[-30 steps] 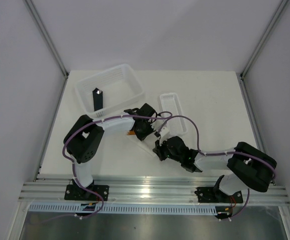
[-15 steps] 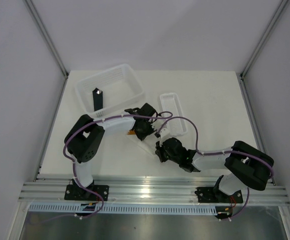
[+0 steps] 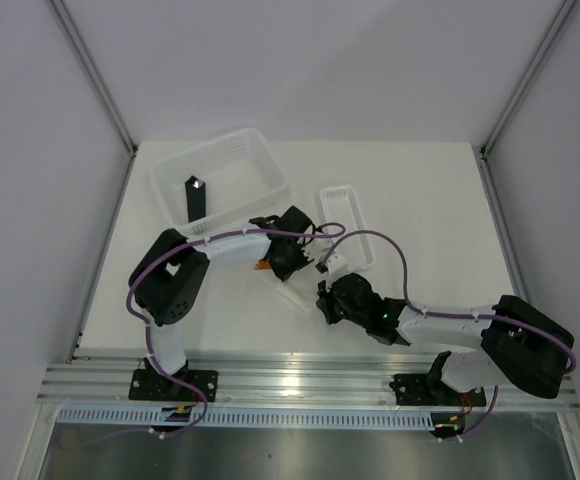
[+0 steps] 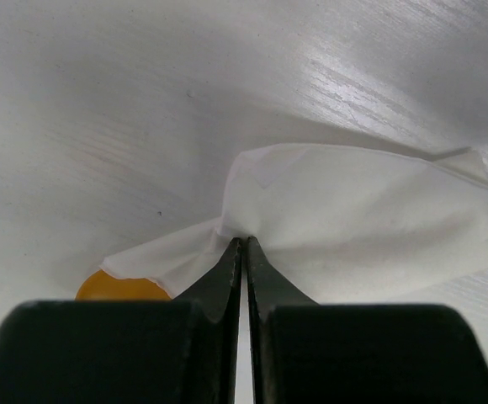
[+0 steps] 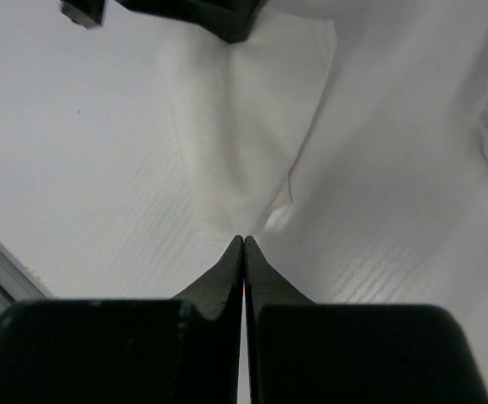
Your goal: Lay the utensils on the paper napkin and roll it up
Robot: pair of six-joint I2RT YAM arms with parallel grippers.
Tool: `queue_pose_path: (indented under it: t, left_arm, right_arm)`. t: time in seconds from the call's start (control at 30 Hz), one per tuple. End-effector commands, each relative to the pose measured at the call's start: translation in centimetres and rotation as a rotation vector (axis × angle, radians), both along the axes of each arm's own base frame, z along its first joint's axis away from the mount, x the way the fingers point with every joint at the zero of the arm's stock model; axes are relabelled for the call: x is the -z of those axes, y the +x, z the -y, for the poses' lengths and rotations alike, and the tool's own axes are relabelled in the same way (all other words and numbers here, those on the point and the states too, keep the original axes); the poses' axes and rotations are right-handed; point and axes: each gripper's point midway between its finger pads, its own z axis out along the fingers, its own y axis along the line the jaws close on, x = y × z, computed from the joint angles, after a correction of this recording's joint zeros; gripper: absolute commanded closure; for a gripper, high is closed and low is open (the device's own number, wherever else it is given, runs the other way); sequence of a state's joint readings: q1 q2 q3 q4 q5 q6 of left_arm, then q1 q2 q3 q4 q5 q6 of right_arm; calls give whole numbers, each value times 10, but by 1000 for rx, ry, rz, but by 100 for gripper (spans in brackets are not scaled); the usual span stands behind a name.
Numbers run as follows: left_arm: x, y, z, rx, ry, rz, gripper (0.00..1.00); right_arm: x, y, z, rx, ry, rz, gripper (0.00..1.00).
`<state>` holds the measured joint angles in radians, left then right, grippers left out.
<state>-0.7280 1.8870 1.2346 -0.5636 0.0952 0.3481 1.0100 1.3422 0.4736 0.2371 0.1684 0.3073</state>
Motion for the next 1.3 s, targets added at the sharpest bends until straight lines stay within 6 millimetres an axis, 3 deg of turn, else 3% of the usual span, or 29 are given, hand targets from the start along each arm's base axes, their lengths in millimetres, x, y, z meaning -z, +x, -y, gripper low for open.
queue_pose_path:
  t: [0.0,0.1,0.23,0.37,0.57,0.67,0.77,0.9,1.0,1.07,1.27]
  left_arm:
    - [21,-8,-11,-4,52,-44,96]
    - [21,-8,-12,-6,54,-45,96]
    - [21,-8,-11,-6,54,-45,96]
    - [22,-8,-11,-6,54,-45,96]
    - [21,-8,-12,-2,52,-46,96]
    - [21,-7,-11,-6,51,-41,96]
    - [20,-7,-11,-6,49,-39,96]
    - [19,-7,-12,-10,49,-34,96]
    - [20,-7,-12,-12,51,-34,96]
    - [20,-7,-12,-12,49,-35,96]
    - [20,-7,-11,-9,48,-38,96]
  right_arm:
    - [-41,16,-18,-18,108,90,100]
    - [-48,18,-37,-67,171,93,100]
    - [-31,18,-52,-102,136,65,100]
    - [3,12,-31,-47,32,-20,100]
    - [25,-2,-4,1,-18,-77,100]
    - [24,0,-2,11,-22,-73,100]
    - [7,3,-10,-5,14,-43,100]
    - [-42,17,-16,9,139,40,98]
    - [-61,26,-18,8,223,86,89]
    - [-56,34,-21,0,228,82,80]
    - [-20,40,-34,-35,166,42,68]
